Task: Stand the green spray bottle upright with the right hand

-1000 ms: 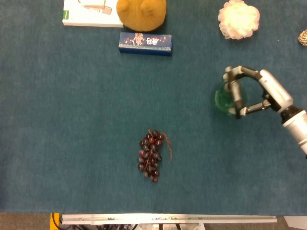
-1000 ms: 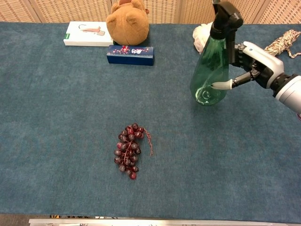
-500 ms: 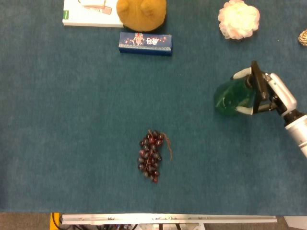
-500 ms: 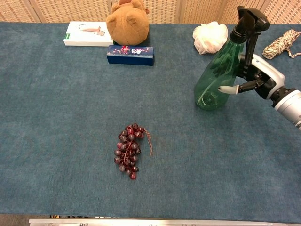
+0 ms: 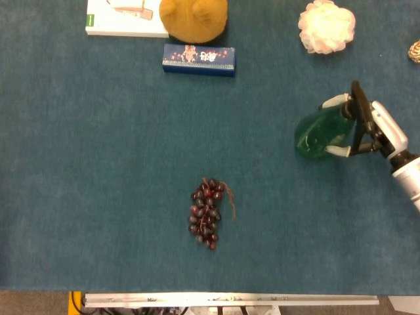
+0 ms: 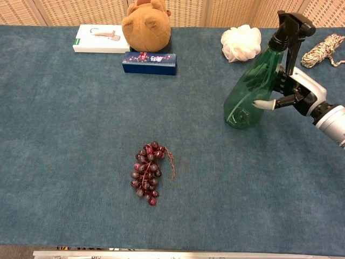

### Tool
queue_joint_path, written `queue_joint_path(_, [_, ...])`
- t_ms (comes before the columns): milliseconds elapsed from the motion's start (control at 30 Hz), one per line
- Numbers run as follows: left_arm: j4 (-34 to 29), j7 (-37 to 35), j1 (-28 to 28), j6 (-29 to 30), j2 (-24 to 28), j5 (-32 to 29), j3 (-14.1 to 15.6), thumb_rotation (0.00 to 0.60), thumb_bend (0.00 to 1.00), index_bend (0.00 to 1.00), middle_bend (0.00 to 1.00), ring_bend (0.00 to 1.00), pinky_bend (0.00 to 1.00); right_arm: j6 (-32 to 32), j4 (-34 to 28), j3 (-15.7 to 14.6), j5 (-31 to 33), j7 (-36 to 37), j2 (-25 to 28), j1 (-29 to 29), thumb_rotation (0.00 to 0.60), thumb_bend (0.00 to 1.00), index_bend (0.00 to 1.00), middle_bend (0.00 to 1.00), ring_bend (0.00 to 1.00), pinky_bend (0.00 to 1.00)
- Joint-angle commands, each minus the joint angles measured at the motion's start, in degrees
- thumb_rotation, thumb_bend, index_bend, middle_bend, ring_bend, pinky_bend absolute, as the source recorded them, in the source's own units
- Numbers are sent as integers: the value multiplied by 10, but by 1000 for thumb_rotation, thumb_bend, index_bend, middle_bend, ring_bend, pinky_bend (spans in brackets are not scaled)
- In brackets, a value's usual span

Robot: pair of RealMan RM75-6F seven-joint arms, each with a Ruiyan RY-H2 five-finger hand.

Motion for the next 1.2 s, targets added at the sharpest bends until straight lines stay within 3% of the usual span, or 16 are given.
queue_joint_path(33, [0,0,0,0,0,0,0,600,110,560,472,451,571,0,6,-4,-4,2,0,2,600,0,204,273,223,363])
queue_joint_path(167, [0,0,0,0,0,0,0,600,110,560,472,451,571,1,9,-5,-5,3,0,2,600,0,60,155,159,314])
queue_joint_path(267, [0,0,0,0,0,1,1,600,110,560,472,451,571,5,10,-5,-5,0,1,2,600,0,7,100,113,298])
queue_joint_path(733, [0,1,-1,-2,0,-1,1,600,111,560,472,451,571,27,-10,-8,-14,-18,18,0,600,0,0,52,55,265])
queue_joint_path(1200, [1,0,-1,-3,0,0,2,600,111,560,472,451,571,77,-93,-10,-21,-70,84,-20,600,0,0,51,53,260])
